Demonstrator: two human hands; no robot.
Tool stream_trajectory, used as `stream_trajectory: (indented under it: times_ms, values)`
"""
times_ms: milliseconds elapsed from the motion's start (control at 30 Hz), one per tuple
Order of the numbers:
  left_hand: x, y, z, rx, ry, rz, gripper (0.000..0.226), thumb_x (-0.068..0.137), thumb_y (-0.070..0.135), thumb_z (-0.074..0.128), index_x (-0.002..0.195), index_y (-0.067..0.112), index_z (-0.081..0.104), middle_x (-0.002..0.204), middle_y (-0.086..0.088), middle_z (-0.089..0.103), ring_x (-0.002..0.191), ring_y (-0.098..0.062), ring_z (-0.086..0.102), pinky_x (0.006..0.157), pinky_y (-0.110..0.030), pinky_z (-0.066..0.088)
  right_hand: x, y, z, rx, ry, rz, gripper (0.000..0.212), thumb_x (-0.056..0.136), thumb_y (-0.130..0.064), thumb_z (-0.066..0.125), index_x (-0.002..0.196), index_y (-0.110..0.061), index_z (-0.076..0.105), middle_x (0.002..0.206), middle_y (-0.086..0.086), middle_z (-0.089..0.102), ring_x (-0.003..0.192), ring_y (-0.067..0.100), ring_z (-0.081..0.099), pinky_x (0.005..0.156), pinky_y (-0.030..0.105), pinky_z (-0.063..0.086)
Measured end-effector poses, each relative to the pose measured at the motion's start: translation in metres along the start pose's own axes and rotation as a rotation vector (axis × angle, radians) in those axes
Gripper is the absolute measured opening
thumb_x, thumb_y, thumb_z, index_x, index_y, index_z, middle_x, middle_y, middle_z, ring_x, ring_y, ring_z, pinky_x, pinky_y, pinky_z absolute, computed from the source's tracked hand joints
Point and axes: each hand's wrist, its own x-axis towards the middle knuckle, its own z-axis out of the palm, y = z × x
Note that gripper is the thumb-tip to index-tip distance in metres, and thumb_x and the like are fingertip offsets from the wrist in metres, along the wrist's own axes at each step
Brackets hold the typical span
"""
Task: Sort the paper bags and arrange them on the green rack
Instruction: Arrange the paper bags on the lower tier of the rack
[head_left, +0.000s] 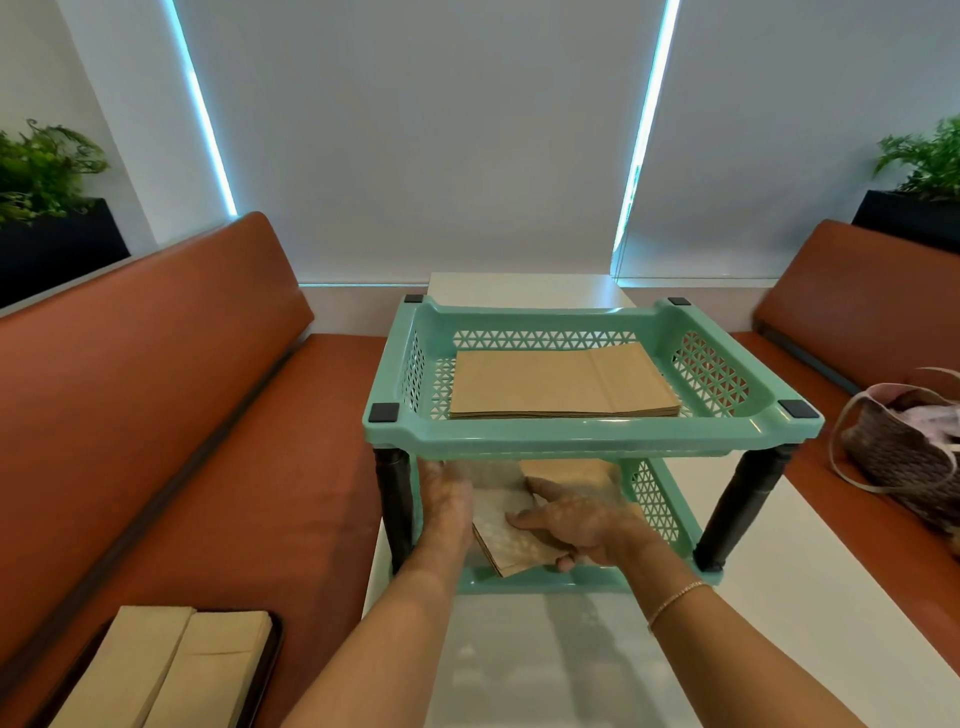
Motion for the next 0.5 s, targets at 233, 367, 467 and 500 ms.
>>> stream_trajectory:
  times_ms: [233, 367, 467, 500]
  values:
    - [0.0033, -0.0076, -0.0048, -0.118, -0.034, 0.011, 0.050, 0.079, 0.009, 0.066, 0.112, 0.038, 0.044, 0.118, -0.013, 0.060, 0.108, -0.035, 0.058, 0.097, -0.056, 0.045, -0.0045, -0.0024, 0.0010, 0.106, 0.010, -0.034, 0.054, 0.089, -0.021, 0.062, 0.138, -0.029, 0.039, 0.089, 0.008, 0.059, 0.050, 0.012, 0.052, 0.036, 0.019, 0.038]
    - [0.0058, -0.0088, -0.0027, -0.117, 0.001, -0.031, 0.068, 0.071, 0.020, 0.070, 0.125, 0.036, 0.032, 0.125, -0.013, 0.053, 0.110, -0.035, 0.054, 0.098, -0.055, 0.043, -0.0046, -0.0049, 0.0030, 0.055, 0.048, -0.026, 0.043, 0.090, -0.026, 0.060, 0.131, -0.025, 0.046, 0.088, 0.008, 0.060, 0.055, 0.013, 0.052, 0.039, 0.020, 0.038]
    - [0.0037, -0.0069, -0.0026, -0.086, 0.008, -0.021, 0.075, 0.078, 0.018, 0.068, 0.135, 0.035, 0.022, 0.124, -0.007, 0.050, 0.108, -0.029, 0.051, 0.101, -0.048, 0.041, -0.0069, -0.0052, 0.0041, 0.048, 0.069, -0.027, 0.037, 0.090, -0.025, 0.060, 0.125, -0.024, 0.047, 0.087, 0.007, 0.060, 0.056, 0.013, 0.053, 0.044, 0.021, 0.038]
    - [0.0029, -0.0064, -0.0019, -0.075, 0.014, -0.017, 0.077, 0.080, 0.017, 0.067, 0.138, 0.033, 0.019, 0.122, -0.005, 0.048, 0.107, -0.027, 0.049, 0.101, -0.046, 0.039, -0.0076, -0.0050, 0.0041, 0.051, 0.079, -0.029, 0.034, 0.091, -0.025, 0.059, 0.122, -0.025, 0.047, 0.086, 0.007, 0.060, 0.054, 0.012, 0.053, 0.043, 0.020, 0.038]
